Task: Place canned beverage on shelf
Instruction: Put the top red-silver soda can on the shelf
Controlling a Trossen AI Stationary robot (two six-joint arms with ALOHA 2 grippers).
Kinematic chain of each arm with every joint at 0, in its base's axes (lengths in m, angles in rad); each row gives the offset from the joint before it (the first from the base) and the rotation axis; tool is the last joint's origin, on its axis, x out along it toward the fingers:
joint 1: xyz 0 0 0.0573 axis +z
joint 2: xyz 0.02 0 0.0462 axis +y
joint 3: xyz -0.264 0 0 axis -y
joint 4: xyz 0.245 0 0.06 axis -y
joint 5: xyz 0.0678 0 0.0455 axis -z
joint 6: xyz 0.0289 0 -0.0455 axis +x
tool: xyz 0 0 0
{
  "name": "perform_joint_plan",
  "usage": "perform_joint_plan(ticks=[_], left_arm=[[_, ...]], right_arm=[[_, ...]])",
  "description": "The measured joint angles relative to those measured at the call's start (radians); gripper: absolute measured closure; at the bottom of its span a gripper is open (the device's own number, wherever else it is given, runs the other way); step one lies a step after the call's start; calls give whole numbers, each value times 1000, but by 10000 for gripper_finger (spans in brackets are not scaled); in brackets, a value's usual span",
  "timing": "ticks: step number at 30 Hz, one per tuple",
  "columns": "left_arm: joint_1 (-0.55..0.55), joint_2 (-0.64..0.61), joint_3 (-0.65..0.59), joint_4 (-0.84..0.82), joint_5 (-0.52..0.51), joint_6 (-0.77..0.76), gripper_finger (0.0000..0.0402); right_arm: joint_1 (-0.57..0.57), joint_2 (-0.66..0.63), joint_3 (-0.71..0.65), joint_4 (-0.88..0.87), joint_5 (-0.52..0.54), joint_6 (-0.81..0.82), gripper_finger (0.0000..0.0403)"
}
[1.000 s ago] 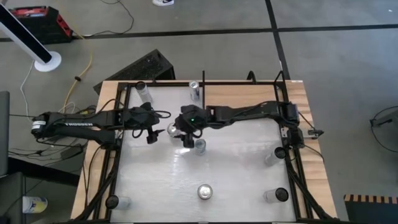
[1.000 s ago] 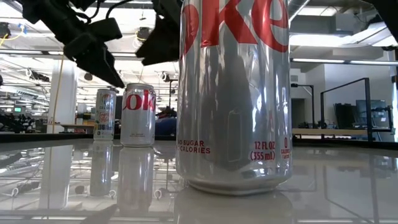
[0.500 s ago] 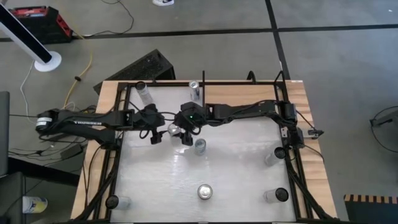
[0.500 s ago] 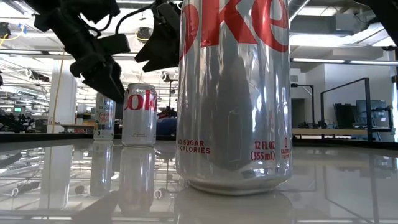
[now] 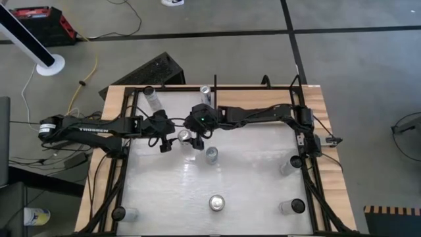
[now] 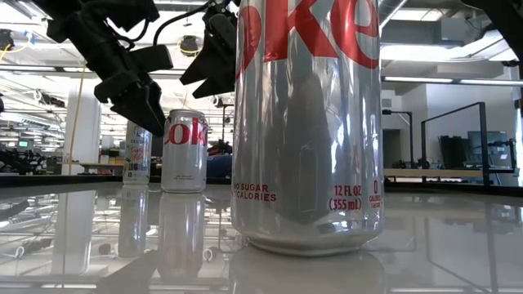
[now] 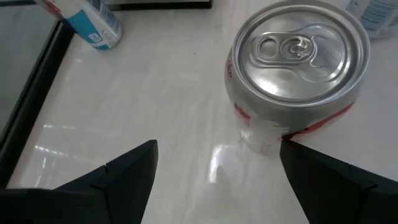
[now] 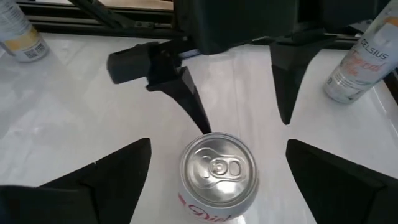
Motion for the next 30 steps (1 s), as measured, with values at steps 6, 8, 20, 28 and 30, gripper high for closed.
perform_joint_plan(ticks=[6,8,20,28,30], left_arm=[[0,0,0,1,-1,3,79],[0,0,0,2,-1,3,79],[3,0,0,0,8,4,79],[3,0,0,2,9,8,79],[3,0,0,2,9,8,79]], right_arm=[[0,3,0,1,1,-5,6],[1,39,2,51,1,-3,6],[1,78,0,38,23,19,7],[2,80,0,46,27,18,7],[2,79,0,46,27,18,7]])
